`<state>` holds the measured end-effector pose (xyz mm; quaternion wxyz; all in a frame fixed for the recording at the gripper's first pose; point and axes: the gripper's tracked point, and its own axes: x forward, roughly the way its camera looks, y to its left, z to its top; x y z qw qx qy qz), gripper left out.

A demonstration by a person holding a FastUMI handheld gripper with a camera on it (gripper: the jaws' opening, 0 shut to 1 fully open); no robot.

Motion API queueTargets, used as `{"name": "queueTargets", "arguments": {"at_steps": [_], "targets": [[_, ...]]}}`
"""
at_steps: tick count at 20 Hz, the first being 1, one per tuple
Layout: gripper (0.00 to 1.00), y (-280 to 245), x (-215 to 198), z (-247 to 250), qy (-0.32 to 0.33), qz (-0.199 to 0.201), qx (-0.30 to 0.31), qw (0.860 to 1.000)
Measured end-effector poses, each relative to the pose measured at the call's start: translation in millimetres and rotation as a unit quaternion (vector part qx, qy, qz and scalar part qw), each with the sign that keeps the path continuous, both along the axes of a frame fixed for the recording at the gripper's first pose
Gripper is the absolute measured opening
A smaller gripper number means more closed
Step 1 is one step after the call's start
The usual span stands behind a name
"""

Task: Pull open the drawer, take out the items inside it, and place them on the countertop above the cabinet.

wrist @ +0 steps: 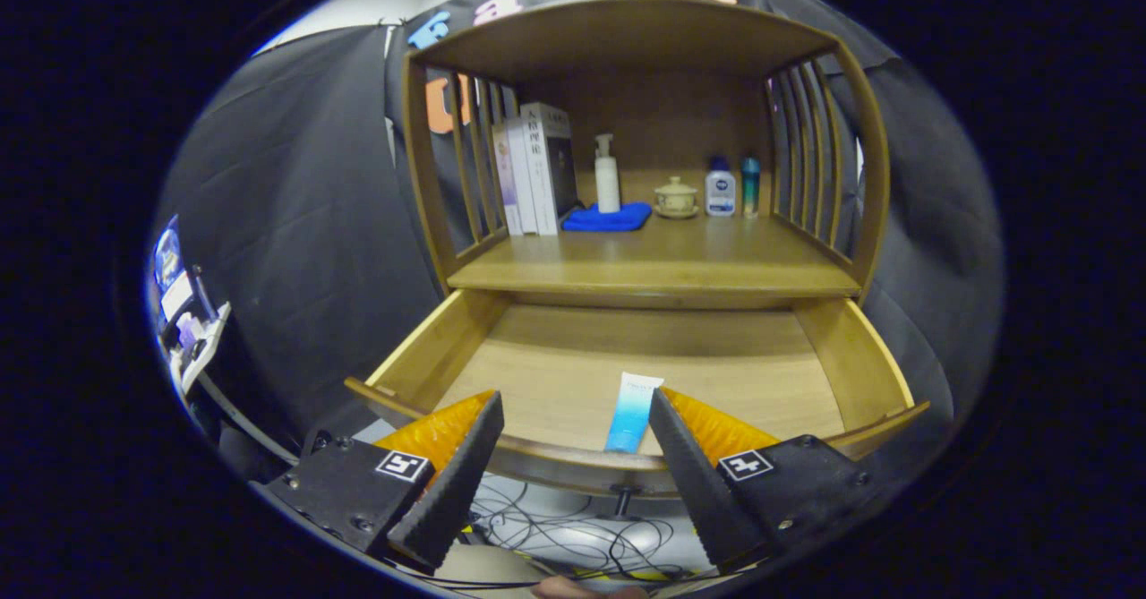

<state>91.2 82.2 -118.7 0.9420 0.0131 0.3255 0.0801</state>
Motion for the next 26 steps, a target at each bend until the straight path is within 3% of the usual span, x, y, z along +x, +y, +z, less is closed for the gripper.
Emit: {"name": "queueTargets", "arguments": {"at_steps": [9, 12, 20, 26], "targets": [[1.0, -18.9, 49.3, -50.1, 0.179, -0.05, -0.016, 0.982], [1.0, -29.4, 61.3, -63.1, 0.22, -0.088, -0.019, 0.971], [0.97, -32.0, 57.9, -99.3, 0.325, -0.12, -0.061, 0.936], [0.78, -34.4, 54.8, -116.4, 0.382, -0.141, -0.057, 0.911]]}}
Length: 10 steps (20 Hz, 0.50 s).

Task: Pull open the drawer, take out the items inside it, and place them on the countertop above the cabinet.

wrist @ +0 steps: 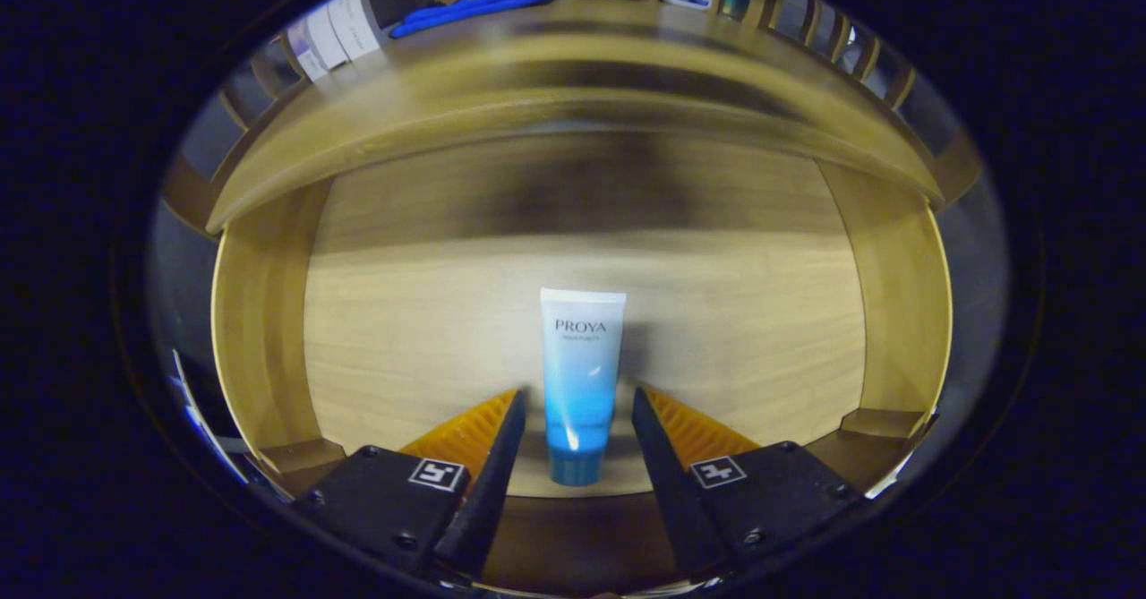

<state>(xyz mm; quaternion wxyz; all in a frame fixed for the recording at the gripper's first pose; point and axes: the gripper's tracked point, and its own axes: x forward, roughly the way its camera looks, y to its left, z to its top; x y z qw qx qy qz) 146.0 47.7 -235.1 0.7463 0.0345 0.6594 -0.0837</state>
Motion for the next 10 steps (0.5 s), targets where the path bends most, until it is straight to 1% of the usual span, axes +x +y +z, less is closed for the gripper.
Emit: {"name": "queueTargets", "arguments": {"at_steps": [4, 6, 7, 8, 10], "targets": [[0.72, -6.3, -2.3, -12.7, 0.014, 0.001, -0.02, 1.0], [0.66, -3.6, 1.4, -10.1, 0.008, -0.006, -0.021, 1.0], [0.58, -4.1, 1.2, -12.3, 0.004, -0.012, -0.022, 1.0], [0.51, -1.8, 2.5, -5.5, 0.001, -0.007, -0.021, 1.0], [0.47, -5.0, 4.0, -10.0, -0.008, -0.004, -0.02, 1.0]]}}
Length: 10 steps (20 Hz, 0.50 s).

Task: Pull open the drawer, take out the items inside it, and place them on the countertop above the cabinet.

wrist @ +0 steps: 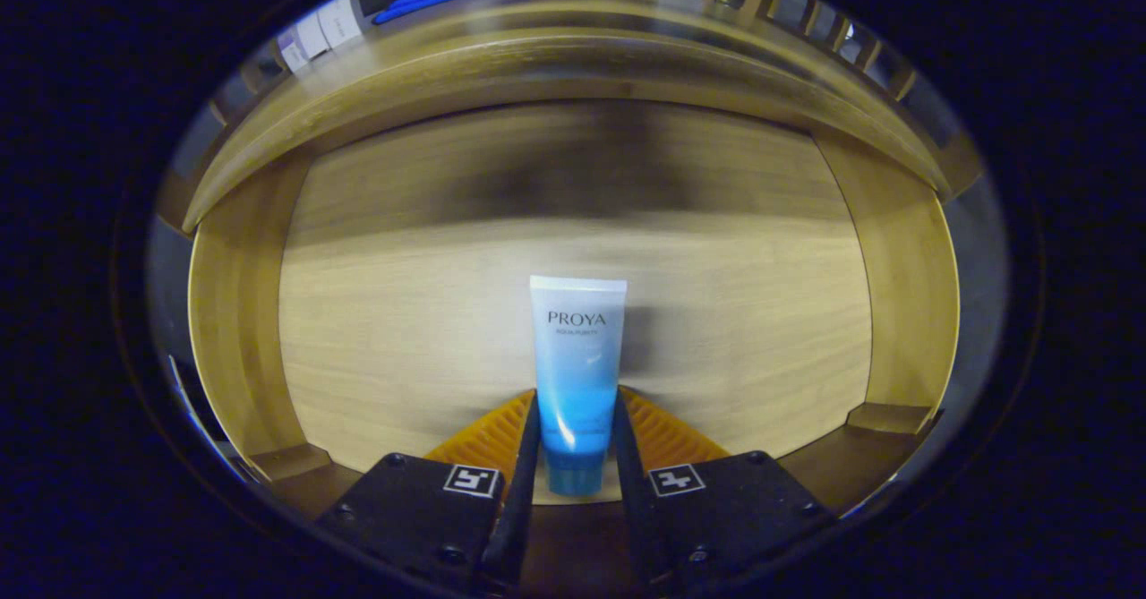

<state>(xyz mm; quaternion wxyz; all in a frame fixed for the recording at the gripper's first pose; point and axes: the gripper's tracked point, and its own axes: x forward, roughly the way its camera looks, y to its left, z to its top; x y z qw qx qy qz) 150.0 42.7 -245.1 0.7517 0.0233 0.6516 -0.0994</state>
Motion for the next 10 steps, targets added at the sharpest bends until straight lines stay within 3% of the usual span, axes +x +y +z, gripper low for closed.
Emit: {"name": "queueTargets", "arguments": {"at_steps": [3, 10], "targets": [[0.41, -2.4, 2.6, 8.7, -0.02, 0.01, -0.009, 1.0], [0.4, -3.1, 8.5, 32.7, -0.05, 0.021, -0.005, 0.999]]}}
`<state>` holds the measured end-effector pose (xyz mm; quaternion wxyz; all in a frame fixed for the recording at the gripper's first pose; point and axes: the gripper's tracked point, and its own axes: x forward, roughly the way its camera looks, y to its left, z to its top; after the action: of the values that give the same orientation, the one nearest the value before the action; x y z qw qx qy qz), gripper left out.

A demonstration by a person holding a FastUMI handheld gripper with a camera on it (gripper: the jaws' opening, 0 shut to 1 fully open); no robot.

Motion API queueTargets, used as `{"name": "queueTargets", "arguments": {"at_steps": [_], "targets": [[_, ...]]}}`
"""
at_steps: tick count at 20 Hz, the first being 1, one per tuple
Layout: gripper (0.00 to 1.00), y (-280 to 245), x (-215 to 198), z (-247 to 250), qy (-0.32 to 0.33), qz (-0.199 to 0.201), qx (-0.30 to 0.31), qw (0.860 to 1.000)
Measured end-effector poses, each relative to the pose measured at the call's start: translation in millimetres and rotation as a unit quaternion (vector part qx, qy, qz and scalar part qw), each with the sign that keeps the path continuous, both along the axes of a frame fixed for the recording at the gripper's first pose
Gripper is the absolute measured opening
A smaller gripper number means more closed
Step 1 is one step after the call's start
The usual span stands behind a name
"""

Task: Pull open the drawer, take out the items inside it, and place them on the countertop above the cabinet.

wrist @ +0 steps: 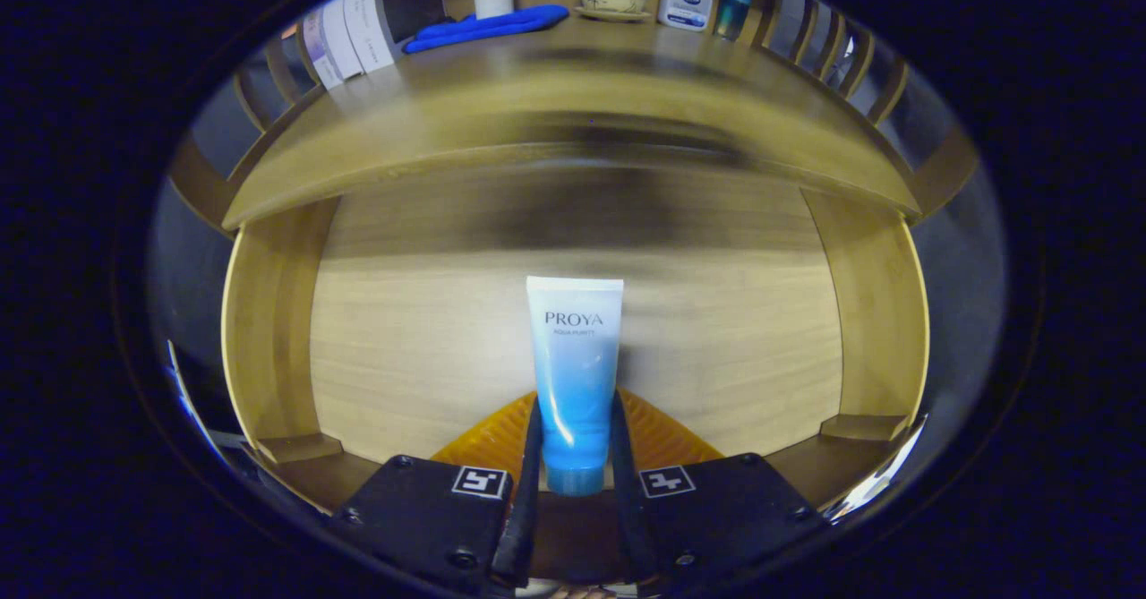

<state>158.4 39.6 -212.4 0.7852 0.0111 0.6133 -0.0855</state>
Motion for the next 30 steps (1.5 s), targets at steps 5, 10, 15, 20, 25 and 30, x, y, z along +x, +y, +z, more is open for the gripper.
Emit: {"name": "queueTargets", "arguments": {"at_steps": [5, 10, 15, 20, 25, 30], "targets": [[0.4, -0.2, -10.6, 35.1, -0.021, 0.007, 0.008, 1.0], [0.4, -0.3, -9.1, 72.2, -0.046, 0.025, 0.016, 0.998], [0.4, -2.3, 4.3, 98.7, -0.076, 0.028, 0.008, 0.997], [0.4, 3.4, 25.8, 126.9, -0.12, 0.048, -0.008, 0.992], [0.4, 1.9, 59.5, 146.0, -0.163, 0.044, -0.018, 0.985], [0.4, -4.7, 93.8, 158.1, -0.191, 0.029, -0.025, 0.981]]}}
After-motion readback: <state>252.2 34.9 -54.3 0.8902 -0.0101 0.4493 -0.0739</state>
